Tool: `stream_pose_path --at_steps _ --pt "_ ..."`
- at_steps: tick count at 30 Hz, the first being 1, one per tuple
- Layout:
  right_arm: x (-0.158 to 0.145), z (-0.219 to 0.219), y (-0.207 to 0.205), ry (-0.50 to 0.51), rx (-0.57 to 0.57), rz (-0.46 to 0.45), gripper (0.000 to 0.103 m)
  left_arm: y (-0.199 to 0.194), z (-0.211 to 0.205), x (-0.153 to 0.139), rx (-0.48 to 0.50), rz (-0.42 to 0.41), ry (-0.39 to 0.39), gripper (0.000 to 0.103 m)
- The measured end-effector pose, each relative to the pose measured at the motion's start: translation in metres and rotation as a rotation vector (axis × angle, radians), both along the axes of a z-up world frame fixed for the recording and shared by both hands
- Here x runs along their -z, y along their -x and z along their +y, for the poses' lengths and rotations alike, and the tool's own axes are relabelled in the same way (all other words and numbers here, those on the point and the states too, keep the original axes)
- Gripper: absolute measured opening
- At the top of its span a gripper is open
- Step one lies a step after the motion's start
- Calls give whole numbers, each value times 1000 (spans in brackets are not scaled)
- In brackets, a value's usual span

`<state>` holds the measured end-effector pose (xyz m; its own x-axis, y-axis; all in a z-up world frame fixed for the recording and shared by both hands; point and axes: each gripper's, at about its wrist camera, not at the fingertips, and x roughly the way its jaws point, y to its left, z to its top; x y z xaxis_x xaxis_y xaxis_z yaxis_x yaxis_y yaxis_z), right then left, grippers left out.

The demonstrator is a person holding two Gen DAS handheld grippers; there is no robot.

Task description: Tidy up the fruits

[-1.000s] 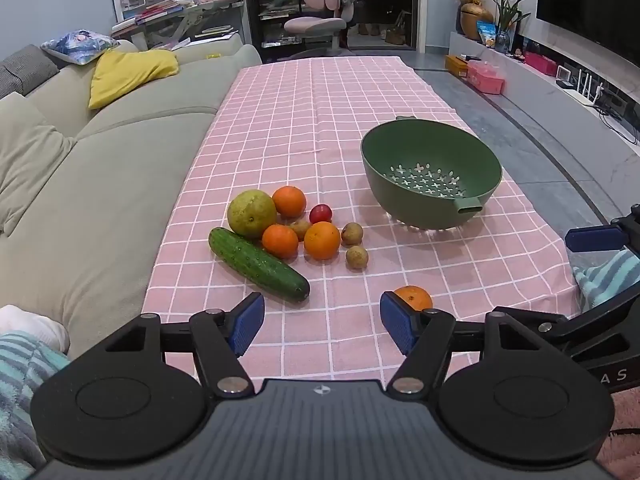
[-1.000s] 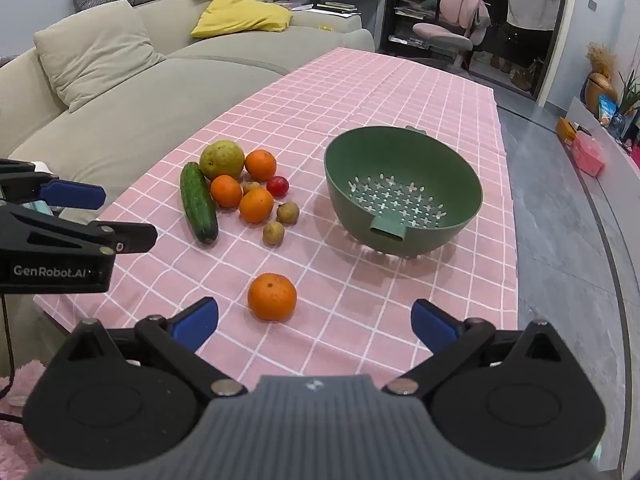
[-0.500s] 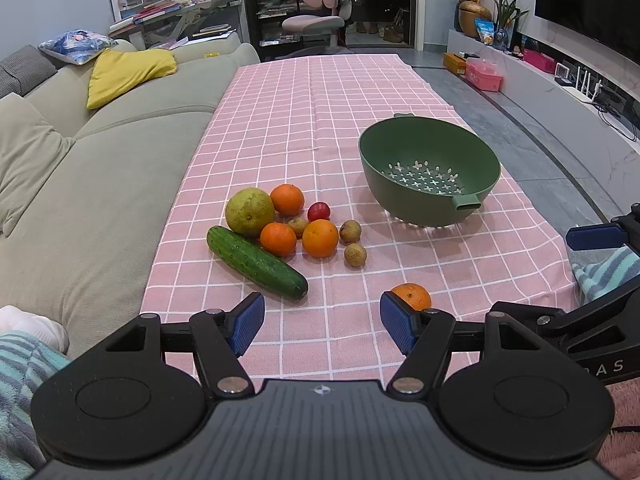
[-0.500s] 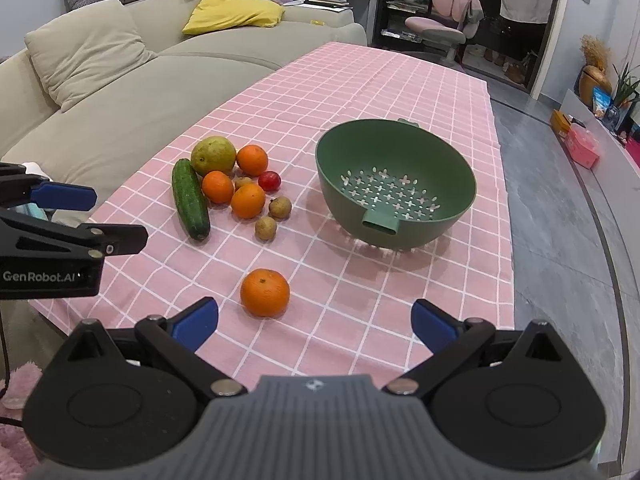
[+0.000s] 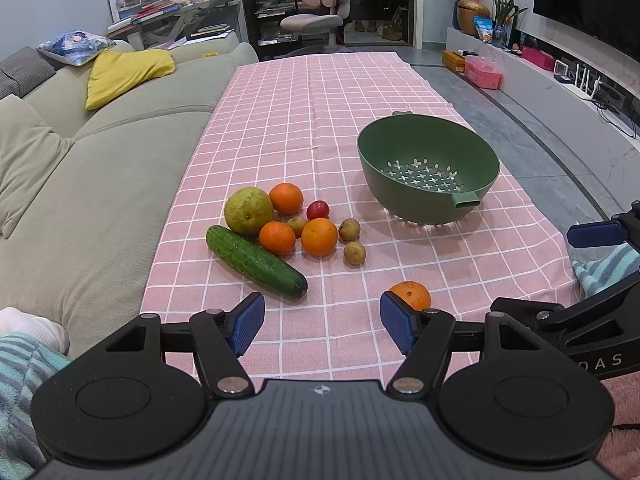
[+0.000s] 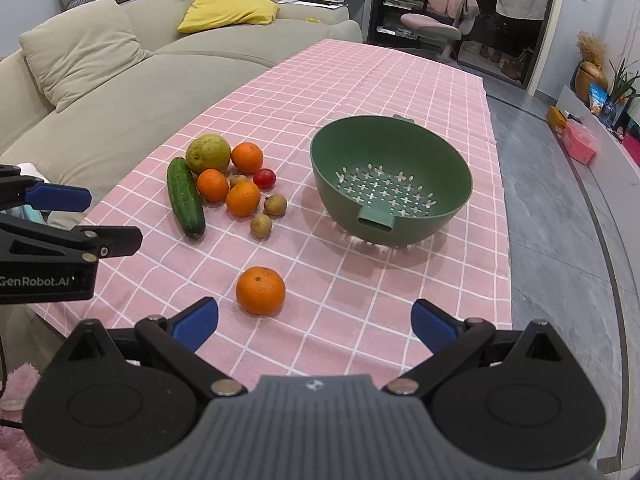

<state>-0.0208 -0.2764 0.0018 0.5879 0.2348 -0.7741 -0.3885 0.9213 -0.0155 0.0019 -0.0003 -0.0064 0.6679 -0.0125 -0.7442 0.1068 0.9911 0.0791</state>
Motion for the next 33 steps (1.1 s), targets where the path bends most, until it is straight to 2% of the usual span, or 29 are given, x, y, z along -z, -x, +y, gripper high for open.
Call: stream_pose_path --at_steps 33 --pt "0 -3 -1 -6 18 8 99 1 -2 4 -1 6 -3 78"
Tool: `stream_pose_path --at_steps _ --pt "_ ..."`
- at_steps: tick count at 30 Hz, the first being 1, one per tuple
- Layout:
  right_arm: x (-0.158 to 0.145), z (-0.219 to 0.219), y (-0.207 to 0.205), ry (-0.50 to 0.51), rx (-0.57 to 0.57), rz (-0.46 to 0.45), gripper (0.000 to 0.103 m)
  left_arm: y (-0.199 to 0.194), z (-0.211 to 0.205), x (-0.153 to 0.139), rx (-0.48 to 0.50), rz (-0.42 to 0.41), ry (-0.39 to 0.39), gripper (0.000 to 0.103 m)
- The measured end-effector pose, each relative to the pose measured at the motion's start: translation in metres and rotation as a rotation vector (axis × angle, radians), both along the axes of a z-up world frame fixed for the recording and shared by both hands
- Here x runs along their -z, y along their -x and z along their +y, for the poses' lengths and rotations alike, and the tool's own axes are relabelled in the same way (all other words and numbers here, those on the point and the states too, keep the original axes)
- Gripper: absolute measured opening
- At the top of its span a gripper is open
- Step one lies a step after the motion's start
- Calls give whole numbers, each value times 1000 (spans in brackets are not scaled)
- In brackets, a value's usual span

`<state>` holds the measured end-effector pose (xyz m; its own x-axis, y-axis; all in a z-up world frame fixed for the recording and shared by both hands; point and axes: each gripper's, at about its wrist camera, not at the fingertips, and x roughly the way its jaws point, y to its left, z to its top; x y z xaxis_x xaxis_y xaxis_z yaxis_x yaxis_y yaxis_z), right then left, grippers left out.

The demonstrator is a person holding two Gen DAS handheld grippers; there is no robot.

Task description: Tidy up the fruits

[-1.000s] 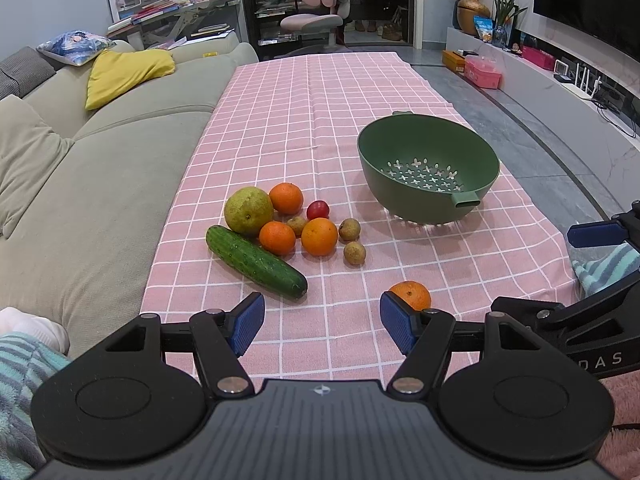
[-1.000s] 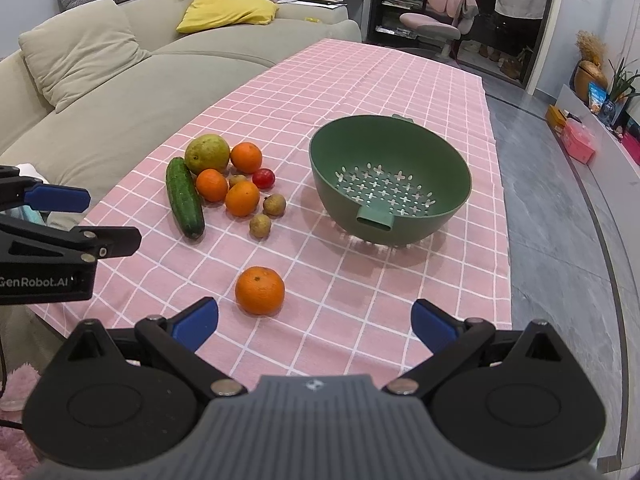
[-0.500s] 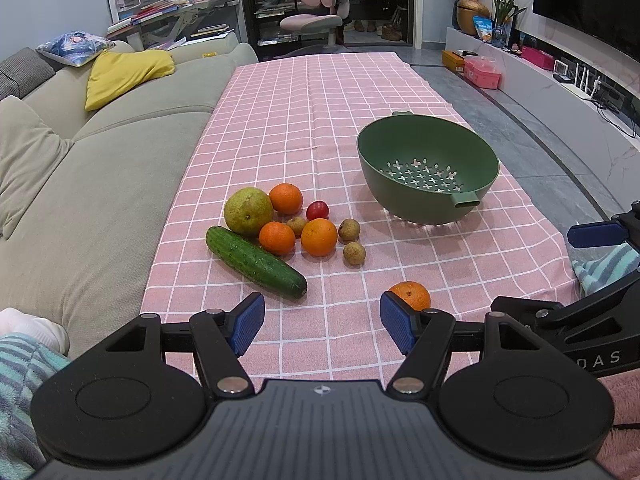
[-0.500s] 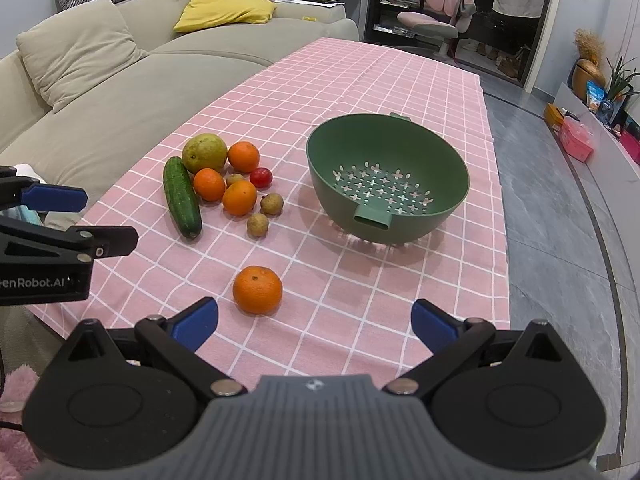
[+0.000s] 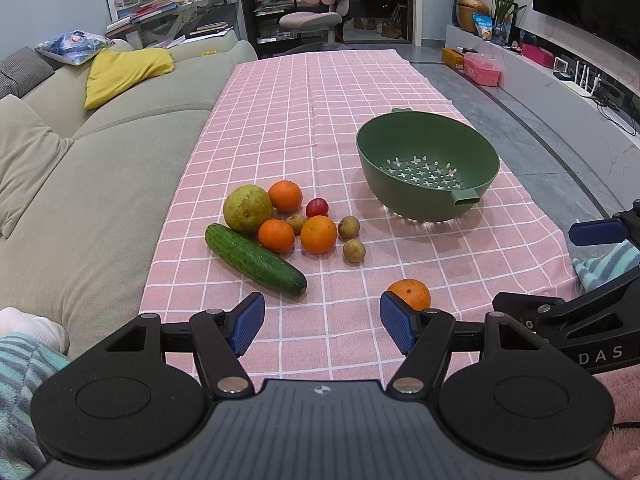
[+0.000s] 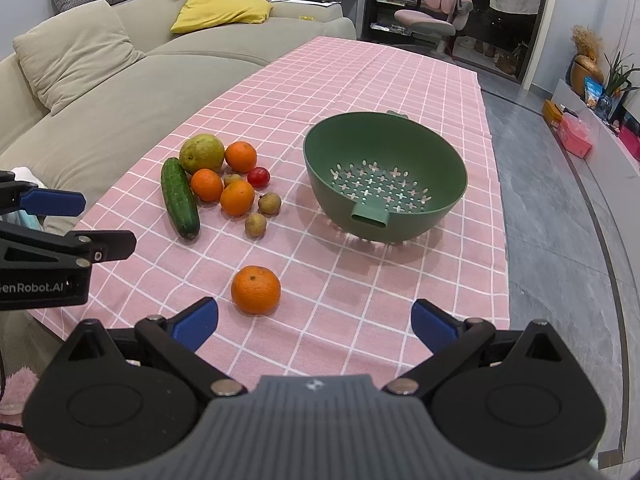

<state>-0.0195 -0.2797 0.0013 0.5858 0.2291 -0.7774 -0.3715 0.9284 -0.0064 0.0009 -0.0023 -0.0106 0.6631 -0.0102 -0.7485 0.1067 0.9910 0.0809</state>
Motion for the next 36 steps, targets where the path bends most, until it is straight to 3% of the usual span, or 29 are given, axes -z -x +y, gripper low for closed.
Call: stream_pose_path --at_steps 21,29,30,32,36 --pt "3 2 -2 2 3 17 99 -4 4 3 0 21 4 78" --pt "11 11 -13 -9 -23 36 98 -15 16 5 -50 54 44 75" --pt "12 13 -15 -15 -30 36 97 -17 18 5 -56 61 52 75" --pt "18 20 -20 -30 -59 45 86 -20 22 7 -62 77 83 72" --pt "33 35 -32 -45 -105 94 79 -29 26 14 -77 108 115 66"
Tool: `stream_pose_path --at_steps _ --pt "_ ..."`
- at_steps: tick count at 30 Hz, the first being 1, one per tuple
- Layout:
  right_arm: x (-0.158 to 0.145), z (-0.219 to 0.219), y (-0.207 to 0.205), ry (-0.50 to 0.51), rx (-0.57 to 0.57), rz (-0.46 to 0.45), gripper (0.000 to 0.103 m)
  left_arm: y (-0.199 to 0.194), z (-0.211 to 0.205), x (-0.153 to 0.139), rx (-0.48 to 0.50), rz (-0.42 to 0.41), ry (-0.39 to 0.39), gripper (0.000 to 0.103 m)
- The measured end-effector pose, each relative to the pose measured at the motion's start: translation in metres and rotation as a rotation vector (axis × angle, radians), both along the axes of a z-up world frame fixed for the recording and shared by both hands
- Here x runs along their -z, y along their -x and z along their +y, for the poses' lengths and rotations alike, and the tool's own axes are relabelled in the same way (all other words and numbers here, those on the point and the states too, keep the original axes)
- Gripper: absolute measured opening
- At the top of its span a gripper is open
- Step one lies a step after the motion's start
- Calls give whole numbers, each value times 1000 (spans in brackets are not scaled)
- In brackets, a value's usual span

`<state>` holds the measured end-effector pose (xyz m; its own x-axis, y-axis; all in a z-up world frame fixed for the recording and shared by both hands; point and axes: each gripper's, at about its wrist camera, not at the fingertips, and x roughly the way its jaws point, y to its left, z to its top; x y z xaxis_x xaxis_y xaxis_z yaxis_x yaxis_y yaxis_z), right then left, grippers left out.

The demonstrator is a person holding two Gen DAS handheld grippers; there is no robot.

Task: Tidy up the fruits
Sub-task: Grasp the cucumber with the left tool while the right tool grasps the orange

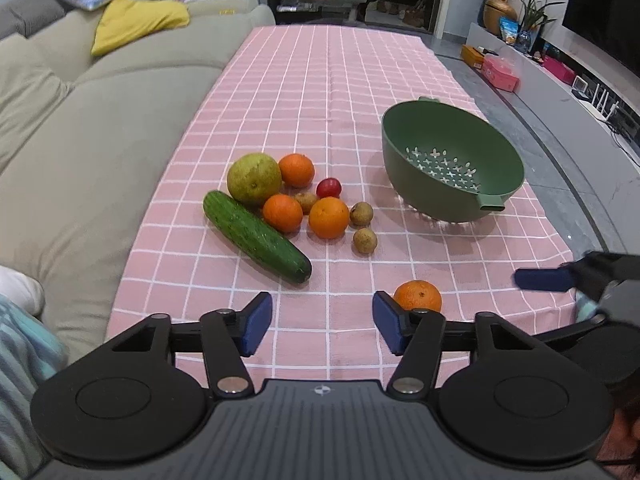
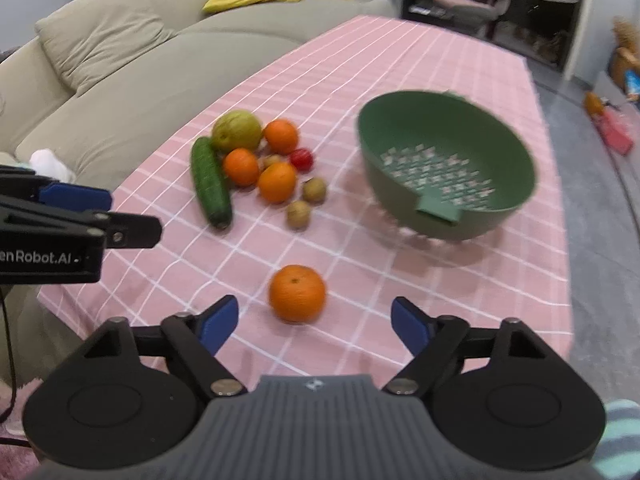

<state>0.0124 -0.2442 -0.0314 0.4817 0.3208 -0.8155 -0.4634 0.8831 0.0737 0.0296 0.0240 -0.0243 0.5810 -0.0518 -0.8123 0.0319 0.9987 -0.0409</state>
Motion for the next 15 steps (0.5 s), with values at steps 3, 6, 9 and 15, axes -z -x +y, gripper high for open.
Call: stream_pose_path --at_steps 3,6,9,15 --pt "14 10 -10 -8 -21 33 79 -8 4 8 -24 21 7 62" --pt "23 16 -19 -9 -30 51 72 -18 14 14 -77 10 53 62" --pt "33 22 -29 4 -30 63 70 -29 23 19 -133 10 103 62" --pt "49 26 -39 -2 -21 95 66 -50 33 41 -228 36 153 62"
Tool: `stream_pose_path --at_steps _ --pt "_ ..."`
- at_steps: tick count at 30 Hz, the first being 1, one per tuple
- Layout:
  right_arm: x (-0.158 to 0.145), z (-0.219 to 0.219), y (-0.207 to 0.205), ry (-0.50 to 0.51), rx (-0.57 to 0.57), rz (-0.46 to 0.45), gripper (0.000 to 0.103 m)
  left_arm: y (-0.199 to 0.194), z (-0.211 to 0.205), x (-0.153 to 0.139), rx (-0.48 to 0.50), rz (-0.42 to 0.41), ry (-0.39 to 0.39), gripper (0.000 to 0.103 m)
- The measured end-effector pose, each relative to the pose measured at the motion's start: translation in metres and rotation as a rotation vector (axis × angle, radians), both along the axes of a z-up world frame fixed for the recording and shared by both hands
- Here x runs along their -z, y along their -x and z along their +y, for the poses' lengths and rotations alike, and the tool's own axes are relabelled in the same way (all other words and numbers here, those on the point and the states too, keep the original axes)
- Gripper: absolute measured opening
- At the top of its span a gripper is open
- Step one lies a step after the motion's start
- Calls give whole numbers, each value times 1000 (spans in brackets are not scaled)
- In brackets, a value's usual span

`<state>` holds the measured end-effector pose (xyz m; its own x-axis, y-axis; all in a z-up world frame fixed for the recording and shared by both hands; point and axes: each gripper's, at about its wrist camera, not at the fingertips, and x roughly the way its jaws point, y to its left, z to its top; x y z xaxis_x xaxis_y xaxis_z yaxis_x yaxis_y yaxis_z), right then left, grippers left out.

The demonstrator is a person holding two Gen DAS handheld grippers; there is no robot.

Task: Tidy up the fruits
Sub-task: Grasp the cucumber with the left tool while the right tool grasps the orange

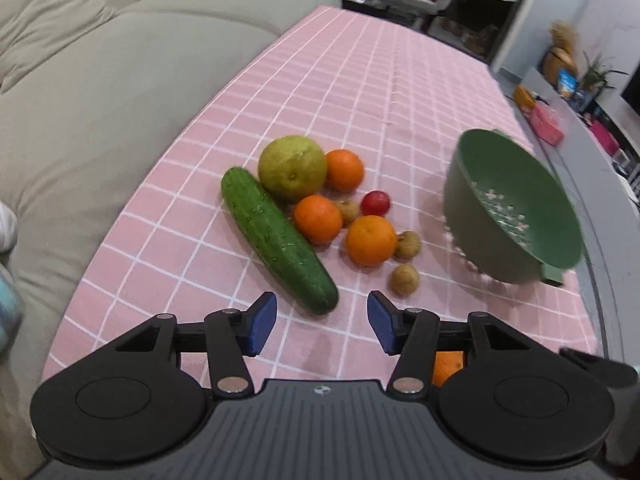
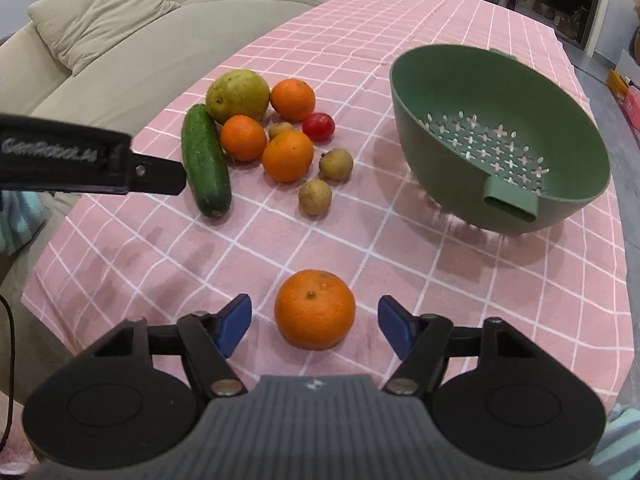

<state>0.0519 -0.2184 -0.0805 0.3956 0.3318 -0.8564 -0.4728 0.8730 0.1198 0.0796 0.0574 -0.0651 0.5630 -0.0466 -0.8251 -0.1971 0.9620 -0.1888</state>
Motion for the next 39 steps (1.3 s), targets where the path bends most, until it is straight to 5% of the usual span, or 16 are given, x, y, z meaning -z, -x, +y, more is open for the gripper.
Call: stream_pose_path --at_steps 12,15,25,32,39 --pt "16 -2 -13 -31 -3 54 52 -41 6 37 -100 78 15 62" --pt "17 -2 -14 -48 -16 58 45 -45 9 41 -105 92 30 53" --pt "14 -9 -13 -46 -6 44 45 -34 17 29 -108 164 19 34" --pt "13 -13 -11 -32 12 23 45 0 19 25 -81 284 40 30" --pt "15 -13 -9 -5 15 18 45 1 22 27 -98 287 55 33"
